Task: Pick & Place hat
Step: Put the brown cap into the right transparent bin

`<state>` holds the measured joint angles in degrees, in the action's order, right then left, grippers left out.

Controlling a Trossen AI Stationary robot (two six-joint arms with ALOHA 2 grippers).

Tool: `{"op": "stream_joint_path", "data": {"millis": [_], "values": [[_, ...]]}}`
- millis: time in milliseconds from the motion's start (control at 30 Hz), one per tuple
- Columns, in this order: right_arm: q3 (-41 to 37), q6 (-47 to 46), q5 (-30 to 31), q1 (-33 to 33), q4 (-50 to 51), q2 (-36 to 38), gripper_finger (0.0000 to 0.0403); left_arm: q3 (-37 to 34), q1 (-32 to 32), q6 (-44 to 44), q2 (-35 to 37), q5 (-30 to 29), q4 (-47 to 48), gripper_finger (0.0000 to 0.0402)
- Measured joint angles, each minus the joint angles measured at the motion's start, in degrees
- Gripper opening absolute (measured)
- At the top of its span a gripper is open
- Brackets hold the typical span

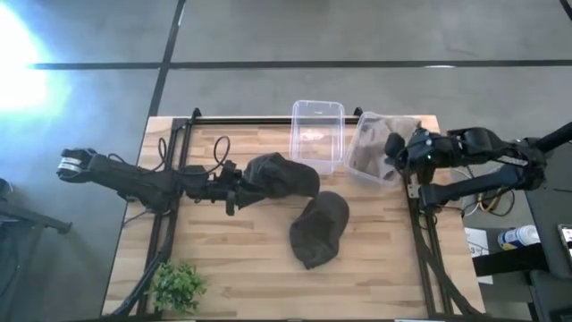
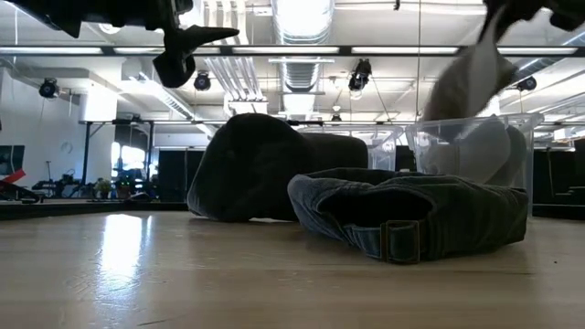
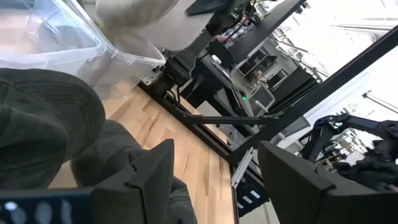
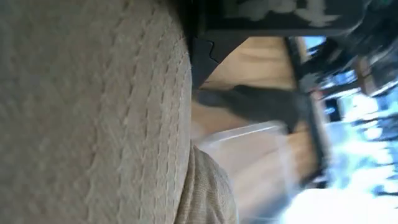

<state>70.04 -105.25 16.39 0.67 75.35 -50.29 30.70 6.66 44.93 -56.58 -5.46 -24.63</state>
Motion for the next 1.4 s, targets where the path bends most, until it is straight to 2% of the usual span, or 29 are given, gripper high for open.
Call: {"op": "stream_joint_path", "data": {"millis": [100, 233, 400, 500, 733, 833, 1000, 1233, 1400], "values": [[-3.54, 0.35, -4.67, 2.78, -1.26, 1.41, 0.0027, 0.0, 0.0, -0.07, 0.04, 0.0, -0.36, 0.0225], [-7.16, 3.83, -6.47, 6.32, -6.06, 1.96, 0.0028, 0.0, 0.0, -0.06, 0.04, 0.01, -0.33, 0.0225], [-11.24, 11.27, -16.91, 12.88, -10.04, 1.19, 0.0029, 0.0, 0.0, 0.19, 0.04, 0.0, -0.39, 0.0225], [-13.15, 15.23, -17.05, 16.39, -13.48, -0.29, 0.0029, 0.0, 0.0, 1.01, 0.04, 0.01, -0.4, 0.0225], [-14.35, 25.74, -18.35, 26.47, -13.13, -2.76, 0.0029, 0.0, 0.47, 4.94, 0.04, -0.01, -0.4, 0.0225], [-14.89, 30.66, -21.13, 30.16, -13.45, -3.67, 0.0029, 0.0, 1.21, 5.17, 0.04, 0.01, -0.4, 0.0225], [-18.69, 33.75, -30.89, 35.03, -16.67, -5.09, 0.0029, 0.0, 2.54, 5.19, 0.04, 0.01, -0.4, 0.0225], [-25.68, 33.9, -45.57, 39.42, -26.89, -5.03, 0.003, 0.0, 3.82, 5.19, 0.04, -0.13, -0.4, 0.0225], [-27.7, 33.66, -46.32, 41.49, -25.55, -4.47, 0.0029, 0.0, 3.96, 5.77, 0.04, -0.77, -0.39, 0.0225]]}}
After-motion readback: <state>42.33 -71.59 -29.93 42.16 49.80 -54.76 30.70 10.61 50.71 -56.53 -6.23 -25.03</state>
